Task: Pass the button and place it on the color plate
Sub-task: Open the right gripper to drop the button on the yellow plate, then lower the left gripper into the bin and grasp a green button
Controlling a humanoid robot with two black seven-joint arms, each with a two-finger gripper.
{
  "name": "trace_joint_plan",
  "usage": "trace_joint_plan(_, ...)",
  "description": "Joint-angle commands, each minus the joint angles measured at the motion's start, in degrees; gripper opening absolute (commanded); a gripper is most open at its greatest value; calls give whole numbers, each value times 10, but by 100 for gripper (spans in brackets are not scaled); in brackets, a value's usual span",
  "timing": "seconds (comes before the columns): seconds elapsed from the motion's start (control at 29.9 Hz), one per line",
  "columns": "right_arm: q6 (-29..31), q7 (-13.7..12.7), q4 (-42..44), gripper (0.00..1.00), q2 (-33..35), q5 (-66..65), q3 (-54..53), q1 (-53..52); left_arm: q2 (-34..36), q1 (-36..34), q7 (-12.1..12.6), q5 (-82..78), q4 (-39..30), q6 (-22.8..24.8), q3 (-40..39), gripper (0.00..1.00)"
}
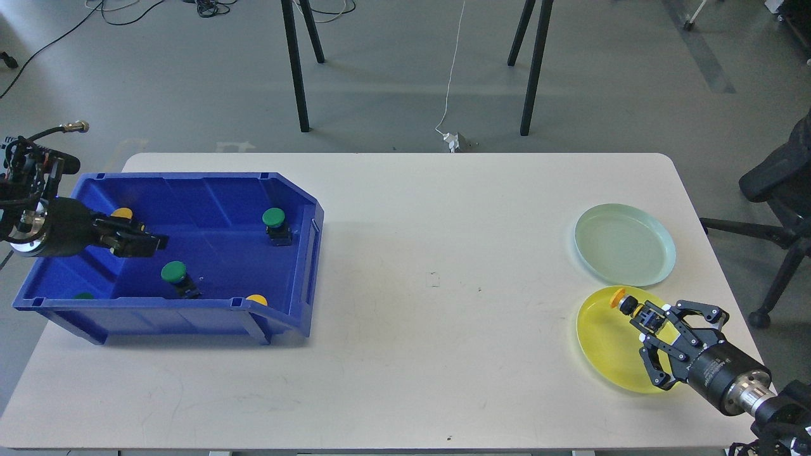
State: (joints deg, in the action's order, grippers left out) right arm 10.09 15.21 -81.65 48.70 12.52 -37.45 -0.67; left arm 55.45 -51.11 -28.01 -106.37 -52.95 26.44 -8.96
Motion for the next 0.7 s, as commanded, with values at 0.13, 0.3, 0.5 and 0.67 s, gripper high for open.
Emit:
trace_joint_plan(0.13,5,2,3,100,0,0,0,2,-21,9,0,9,-1,2,-2,84)
trace_joint_plan(0.3,25,10,11,100,0,0,0,6,-25,10,0,20,-7,4,-1,84)
trace_joint_plan(0.5,31,17,12,100,0,1,0,15,-36,14,0,20,-8,5,0,84)
trace_joint_plan(0.67,52,25,12,100,0,0,0,23,-56,29,0,20,-2,4,0,84)
